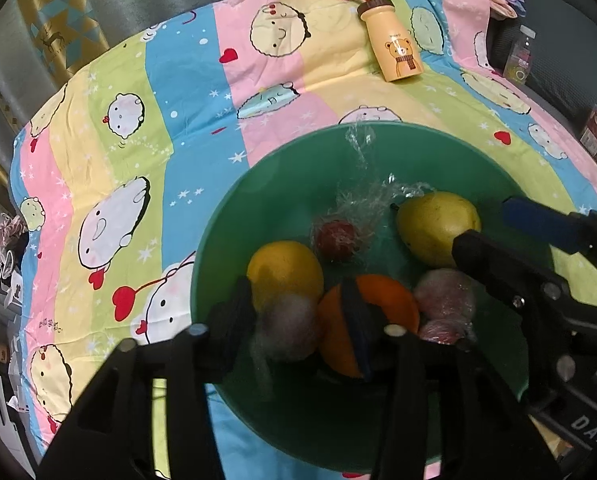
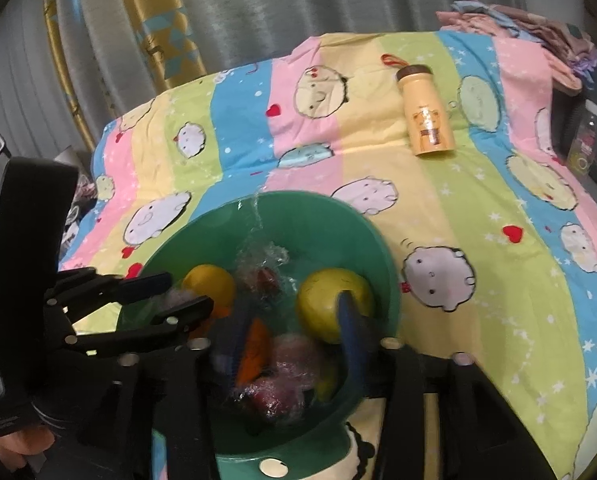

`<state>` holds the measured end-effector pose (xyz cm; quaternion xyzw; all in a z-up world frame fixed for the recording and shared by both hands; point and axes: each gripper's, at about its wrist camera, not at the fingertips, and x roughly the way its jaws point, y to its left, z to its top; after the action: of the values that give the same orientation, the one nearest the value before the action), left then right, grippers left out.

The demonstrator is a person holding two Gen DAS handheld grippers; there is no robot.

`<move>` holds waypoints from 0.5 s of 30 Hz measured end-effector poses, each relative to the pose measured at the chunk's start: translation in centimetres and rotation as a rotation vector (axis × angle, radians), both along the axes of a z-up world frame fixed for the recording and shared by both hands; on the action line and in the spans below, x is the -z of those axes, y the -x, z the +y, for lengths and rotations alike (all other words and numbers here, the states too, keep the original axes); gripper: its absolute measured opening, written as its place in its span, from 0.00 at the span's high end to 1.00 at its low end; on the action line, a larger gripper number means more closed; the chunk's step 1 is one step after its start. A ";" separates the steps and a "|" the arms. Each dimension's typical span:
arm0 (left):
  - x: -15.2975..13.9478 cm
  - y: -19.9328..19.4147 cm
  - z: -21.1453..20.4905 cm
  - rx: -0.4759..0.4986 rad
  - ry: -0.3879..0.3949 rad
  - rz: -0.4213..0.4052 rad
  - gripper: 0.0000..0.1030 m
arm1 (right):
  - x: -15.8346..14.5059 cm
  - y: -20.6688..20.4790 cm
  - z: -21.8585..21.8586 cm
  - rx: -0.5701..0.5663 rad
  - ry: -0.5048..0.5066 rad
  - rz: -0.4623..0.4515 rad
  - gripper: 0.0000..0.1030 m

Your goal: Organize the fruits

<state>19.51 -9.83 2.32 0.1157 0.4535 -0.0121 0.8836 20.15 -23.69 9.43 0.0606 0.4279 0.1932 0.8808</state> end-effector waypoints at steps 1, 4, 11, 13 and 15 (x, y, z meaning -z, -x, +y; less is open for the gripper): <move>-0.3 0.2 0.0 -0.002 0.006 -0.011 0.42 | -0.3 0.1 -0.1 0.007 0.001 -0.007 0.42; -1.5 0.8 0.2 -0.007 0.012 -0.041 0.35 | -1.2 0.4 -0.7 0.023 0.000 -0.029 0.39; -3.9 2.6 0.7 -0.048 0.031 -0.098 0.15 | -3.9 1.2 -2.2 0.057 0.009 -0.086 0.14; -4.6 3.2 0.9 -0.067 0.044 -0.112 0.05 | -4.6 1.5 -2.5 0.050 0.002 -0.088 0.10; -5.3 3.9 1.3 -0.090 0.060 -0.129 0.01 | -5.2 1.7 -3.0 0.044 -0.029 -0.079 0.08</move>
<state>15.58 -8.55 7.65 0.0694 0.3999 0.0215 0.9137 18.48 -26.66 14.60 0.0751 0.3885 0.1822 0.9001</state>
